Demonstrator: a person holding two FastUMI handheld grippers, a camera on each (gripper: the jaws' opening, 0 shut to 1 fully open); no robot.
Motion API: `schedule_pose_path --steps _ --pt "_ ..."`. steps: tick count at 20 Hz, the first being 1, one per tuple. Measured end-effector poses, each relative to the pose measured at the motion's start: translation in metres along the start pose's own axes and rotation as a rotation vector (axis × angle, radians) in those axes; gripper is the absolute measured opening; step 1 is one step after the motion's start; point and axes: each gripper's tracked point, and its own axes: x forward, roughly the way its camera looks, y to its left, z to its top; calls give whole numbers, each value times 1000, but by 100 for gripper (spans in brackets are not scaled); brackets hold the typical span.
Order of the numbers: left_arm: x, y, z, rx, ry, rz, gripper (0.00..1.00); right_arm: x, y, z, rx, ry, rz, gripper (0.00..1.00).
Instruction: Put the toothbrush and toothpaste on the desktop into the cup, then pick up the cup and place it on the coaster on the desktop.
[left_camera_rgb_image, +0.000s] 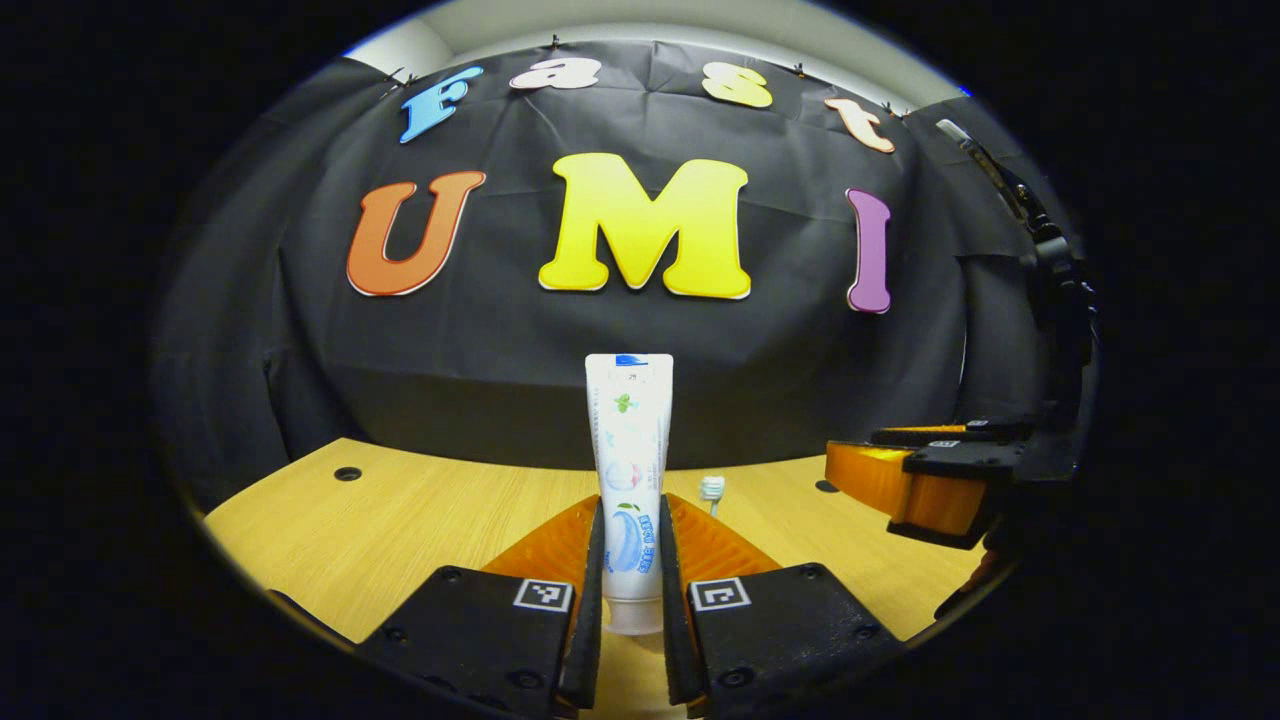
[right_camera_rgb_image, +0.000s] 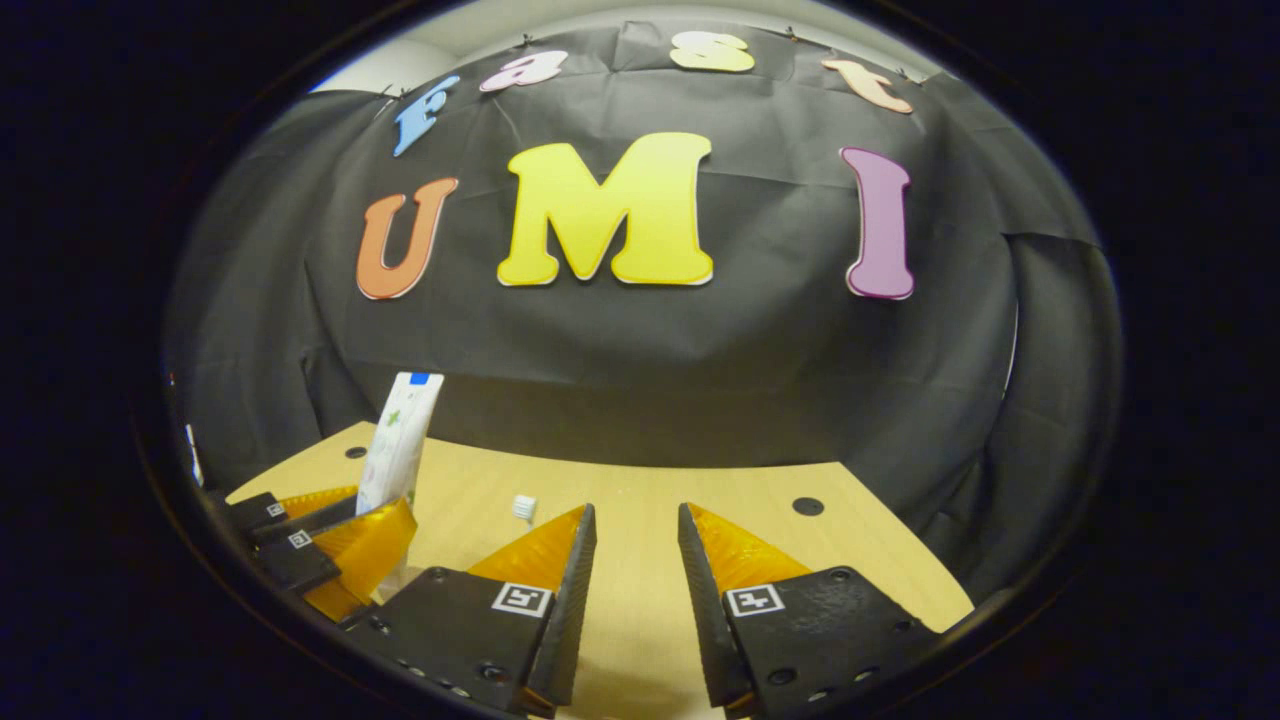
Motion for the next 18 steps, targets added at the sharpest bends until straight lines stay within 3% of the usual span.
schedule_pose_path --steps 3,4,5,10,11,12,18 --pt "23 -15 -2 -12 -53 -8 30 3 -21 -7 -12 13 -16 51" --pt "27 -14 -4 -11 -65 -5 37 4 -26 -12 -10 24 -20 54" --pt "32 -15 -9 -5 -71 -5 33 5 -30 -16 -6 33 -24 54" --pt "43 -24 -40 27 -25 -22 34 4 -40 -28 -15 53 -40 55" --pt "41 -25 -43 25 -21 -26 41 4 -41 -27 -15 50 -44 55" --pt "41 -25 -44 27 -16 -24 34 5 -42 -27 -12 48 -48 56" --pt "29 -24 -45 47 -10 -41 48 5 -35 -31 0 55 -47 59"
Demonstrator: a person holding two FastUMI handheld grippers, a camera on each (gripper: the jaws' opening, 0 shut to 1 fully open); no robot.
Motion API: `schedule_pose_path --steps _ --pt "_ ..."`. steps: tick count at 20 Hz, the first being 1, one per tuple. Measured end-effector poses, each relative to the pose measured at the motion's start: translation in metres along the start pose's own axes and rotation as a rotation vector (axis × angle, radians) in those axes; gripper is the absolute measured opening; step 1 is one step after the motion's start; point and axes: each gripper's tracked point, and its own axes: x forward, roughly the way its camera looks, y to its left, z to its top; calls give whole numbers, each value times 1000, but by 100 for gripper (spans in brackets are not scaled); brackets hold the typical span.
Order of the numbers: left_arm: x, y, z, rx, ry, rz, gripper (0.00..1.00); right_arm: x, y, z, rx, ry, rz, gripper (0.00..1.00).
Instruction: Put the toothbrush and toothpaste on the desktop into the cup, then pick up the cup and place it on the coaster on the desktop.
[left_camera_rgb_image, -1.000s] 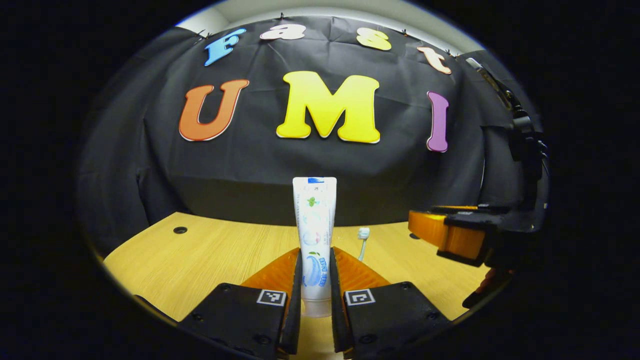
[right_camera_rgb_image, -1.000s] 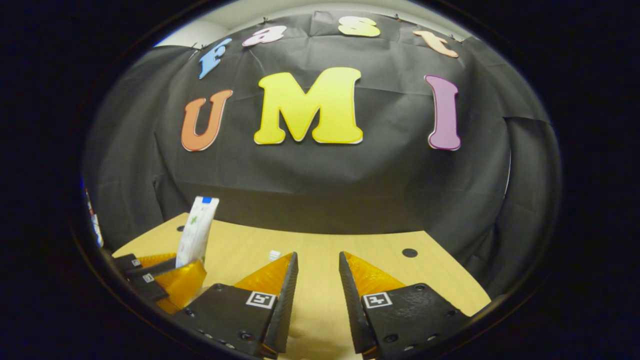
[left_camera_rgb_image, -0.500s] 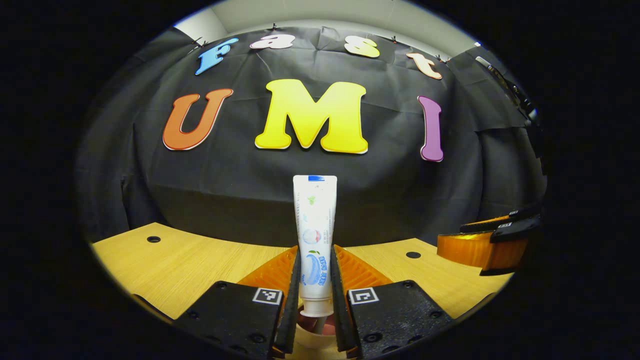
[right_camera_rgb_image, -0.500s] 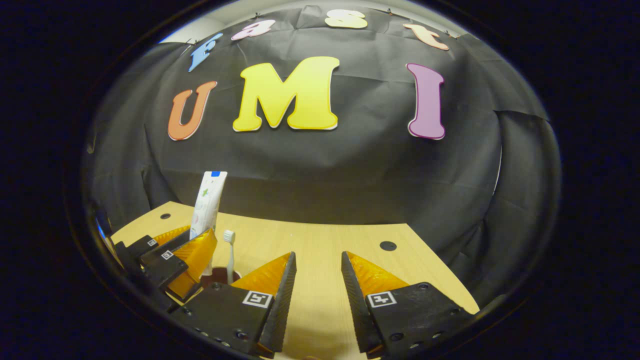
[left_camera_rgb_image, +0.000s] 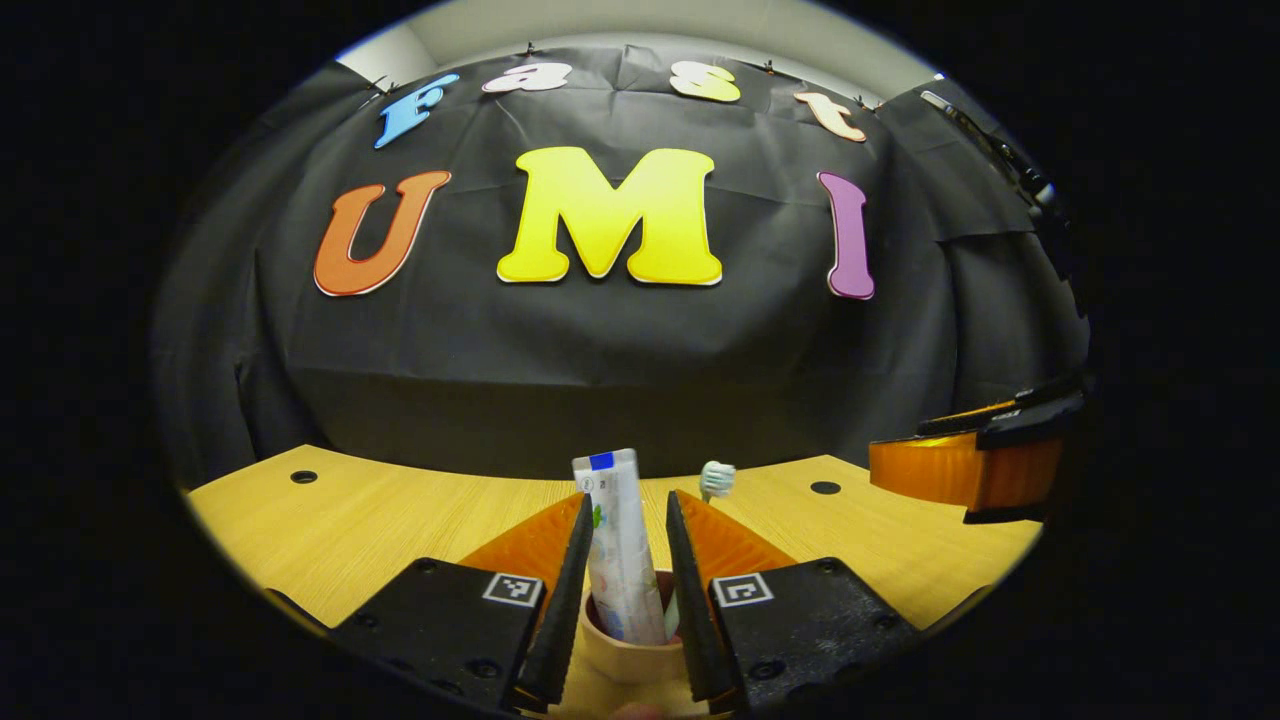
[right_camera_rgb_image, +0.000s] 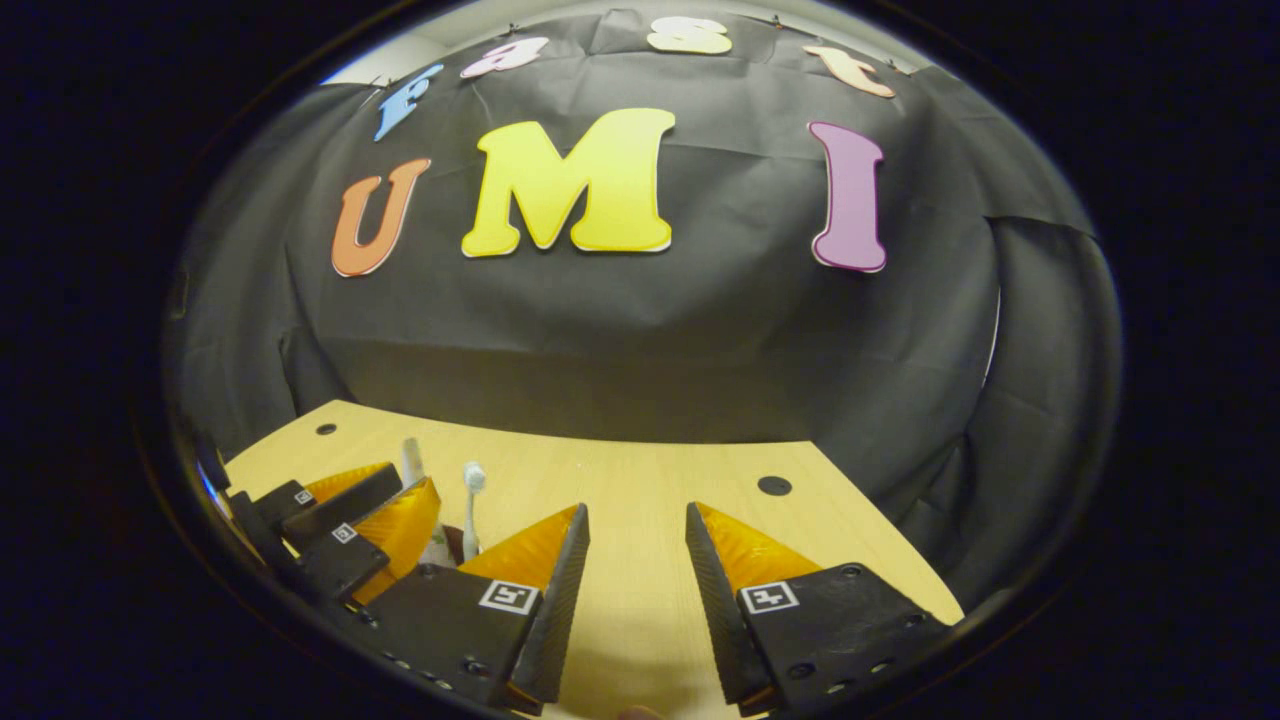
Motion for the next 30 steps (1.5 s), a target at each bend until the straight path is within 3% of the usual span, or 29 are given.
schedule_pose_path --steps 4,8,10,12,21,26,30 --pt "-22 14 12 -3 12 21 59 -6 16 0 -10 16 21 59" --pt "-49 31 36 12 12 40 83 -16 36 4 -20 38 56 63" --pt "-64 43 45 13 21 60 100 -21 44 3 -12 60 67 74" --pt "-78 54 52 6 28 79 97 -25 52 0 -15 88 74 78" --pt "-130 103 83 -35 68 142 97 -43 106 -43 -117 337 216 77" --pt "-156 133 105 -38 66 181 97 -33 118 -71 -173 541 286 79" --pt "-168 168 109 -73 71 253 97 -23 117 -96 -163 716 287 78"
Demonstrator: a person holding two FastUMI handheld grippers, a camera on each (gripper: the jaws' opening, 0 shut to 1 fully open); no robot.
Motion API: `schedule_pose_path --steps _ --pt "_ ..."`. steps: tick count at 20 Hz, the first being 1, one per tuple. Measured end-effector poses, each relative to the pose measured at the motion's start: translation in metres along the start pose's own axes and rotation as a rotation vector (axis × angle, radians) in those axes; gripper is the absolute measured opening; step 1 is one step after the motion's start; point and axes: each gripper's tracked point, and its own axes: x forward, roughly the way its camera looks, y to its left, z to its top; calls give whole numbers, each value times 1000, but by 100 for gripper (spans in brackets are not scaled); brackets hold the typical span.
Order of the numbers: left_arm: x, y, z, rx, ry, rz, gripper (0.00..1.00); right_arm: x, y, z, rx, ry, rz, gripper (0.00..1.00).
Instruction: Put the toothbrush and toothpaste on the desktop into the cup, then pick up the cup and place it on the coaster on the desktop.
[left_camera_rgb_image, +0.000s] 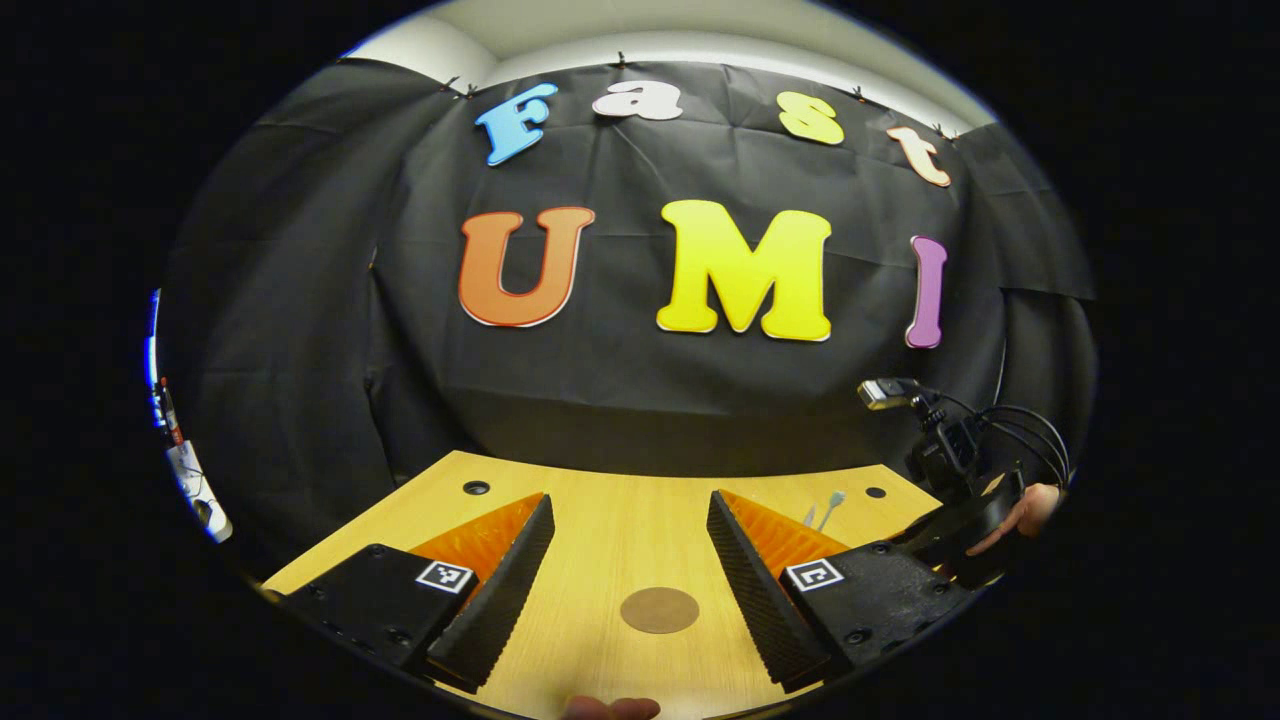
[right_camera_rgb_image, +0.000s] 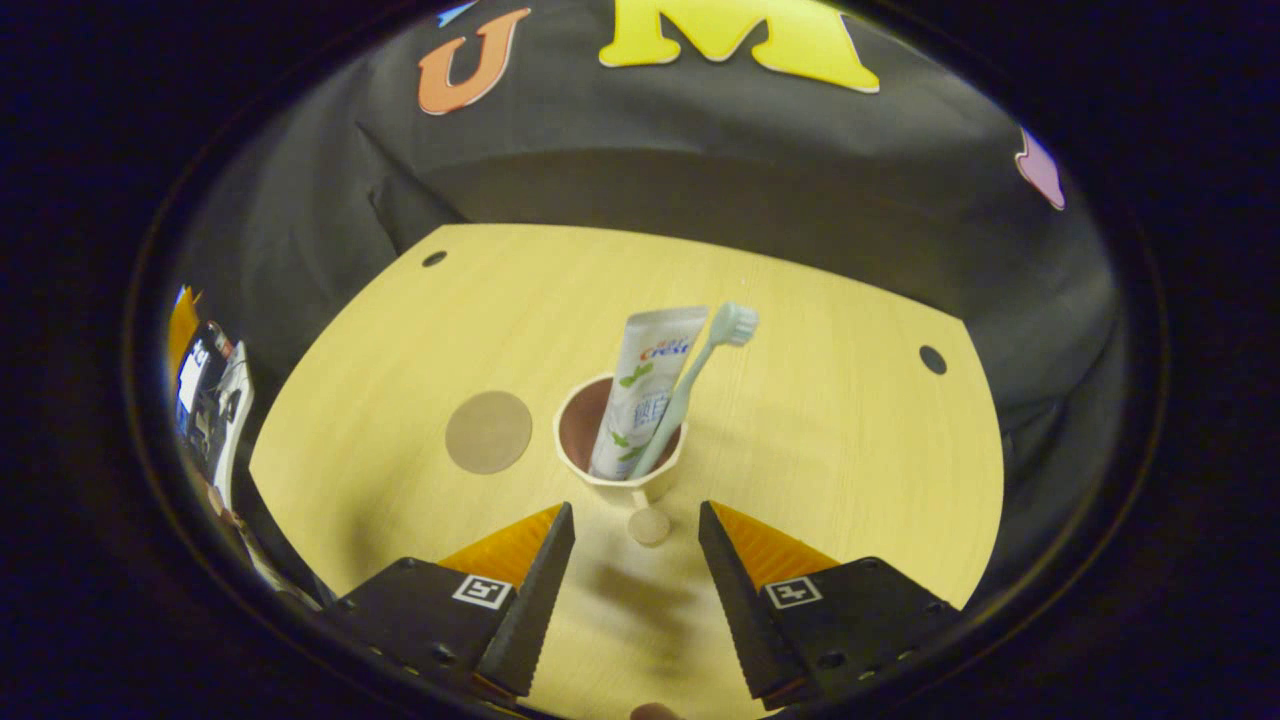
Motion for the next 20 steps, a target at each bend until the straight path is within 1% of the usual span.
schedule_pose_path --steps 1,3,4,5,7,10,12,16,17,18,19,20 --pt "1 10 1 -10 2 23 98 6 1 -3 3 39 11 76" --pt "-1 30 -3 -9 19 77 98 18 5 -8 33 108 35 79" --pt "-2 40 -4 -7 23 100 98 21 5 -11 40 148 46 77" --pt "-4 50 -5 -4 25 121 98 24 6 -13 41 181 51 77" --pt "-7 66 -6 -1 39 160 98 36 5 -18 22 227 49 75" --pt "-19 82 -14 -7 69 215 98 47 4 -16 -23 269 41 75" --pt "-25 92 -24 -21 101 251 98 54 -1 -13 -45 278 16 76" --pt "-29 102 -44 -66 165 300 98 63 3 -13 -29 326 37 74" --pt "-29 103 -46 -72 171 306 98 62 7 -10 -29 333 54 73" --pt "-30 104 -46 -78 178 310 98 66 9 -17 -40 348 50 66" --pt "-31 104 -47 -82 181 313 98 68 7 -19 -58 358 44 55" --pt "-32 104 -48 -83 185 316 98 69 7 -20 -72 367 33 50"
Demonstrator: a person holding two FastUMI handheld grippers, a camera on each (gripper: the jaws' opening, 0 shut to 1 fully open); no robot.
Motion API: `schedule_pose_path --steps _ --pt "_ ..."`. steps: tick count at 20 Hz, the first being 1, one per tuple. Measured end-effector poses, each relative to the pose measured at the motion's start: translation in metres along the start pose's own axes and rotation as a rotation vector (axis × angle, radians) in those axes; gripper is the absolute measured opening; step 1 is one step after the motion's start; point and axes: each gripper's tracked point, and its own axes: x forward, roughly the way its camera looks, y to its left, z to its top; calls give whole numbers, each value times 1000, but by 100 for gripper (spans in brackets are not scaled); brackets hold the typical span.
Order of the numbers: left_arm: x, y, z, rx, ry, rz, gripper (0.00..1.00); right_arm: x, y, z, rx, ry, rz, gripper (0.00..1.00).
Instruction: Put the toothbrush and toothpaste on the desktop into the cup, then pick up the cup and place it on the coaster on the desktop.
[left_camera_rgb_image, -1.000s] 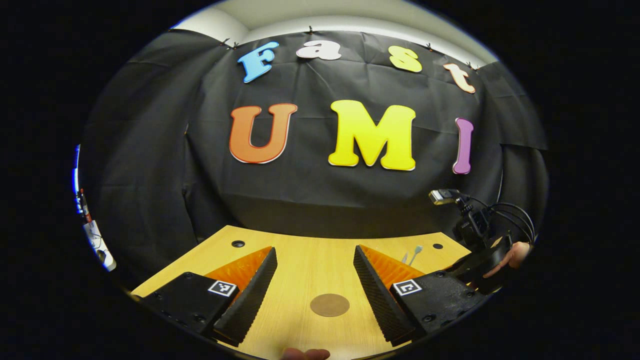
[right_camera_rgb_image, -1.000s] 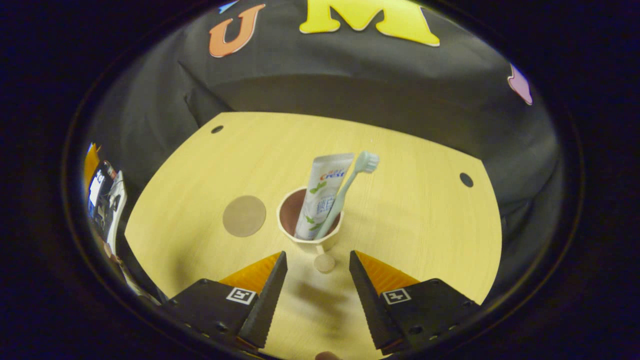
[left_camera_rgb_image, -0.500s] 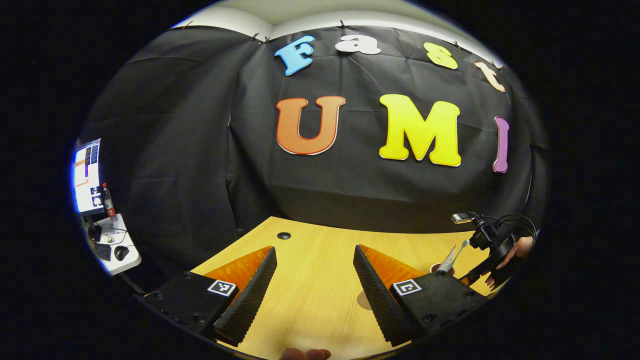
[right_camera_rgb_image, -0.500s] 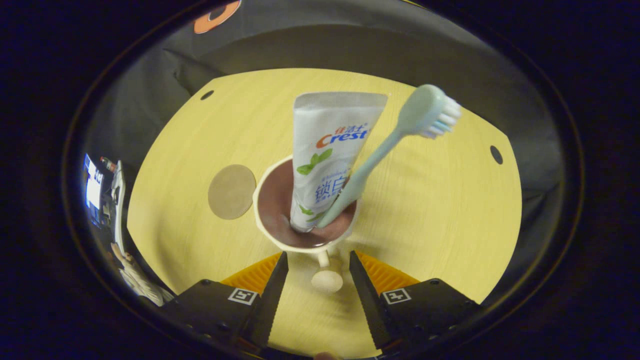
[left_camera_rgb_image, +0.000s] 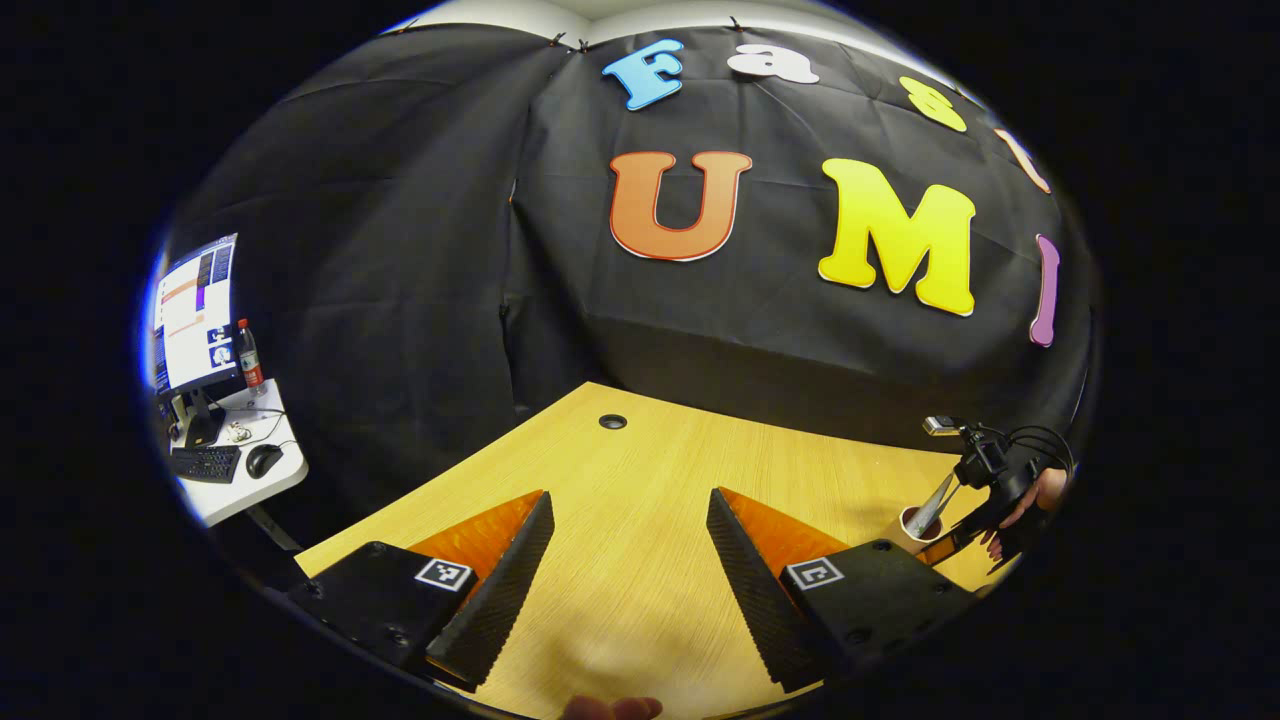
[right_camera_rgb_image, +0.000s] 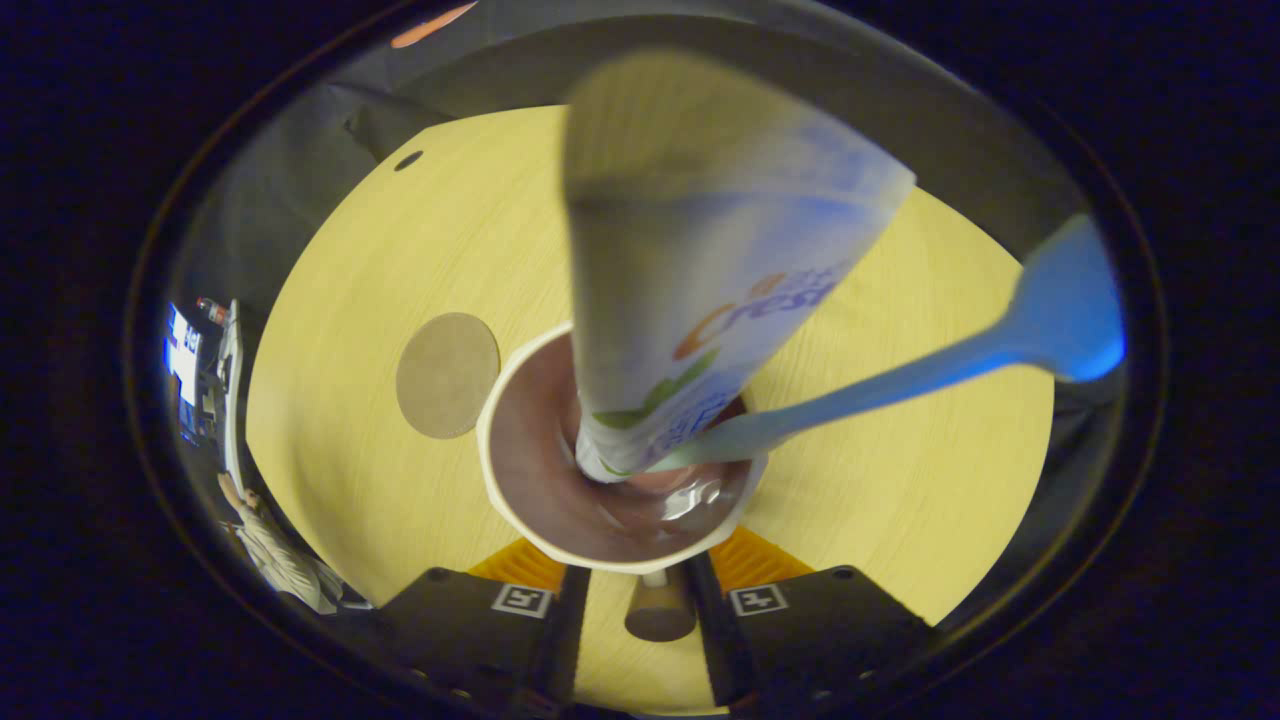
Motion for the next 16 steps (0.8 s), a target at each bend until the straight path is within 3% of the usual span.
schedule_pose_path --steps 2,10,16 --pt "-1 2 -4 -2 16 2 98 0 0 -1 -7 10 -15 28" --pt "-5 7 -11 11 52 -8 98 -6 3 5 20 0 -46 19" --pt "-11 26 -7 -3 44 -2 98 -17 50 27 -9 -40 -20 19"
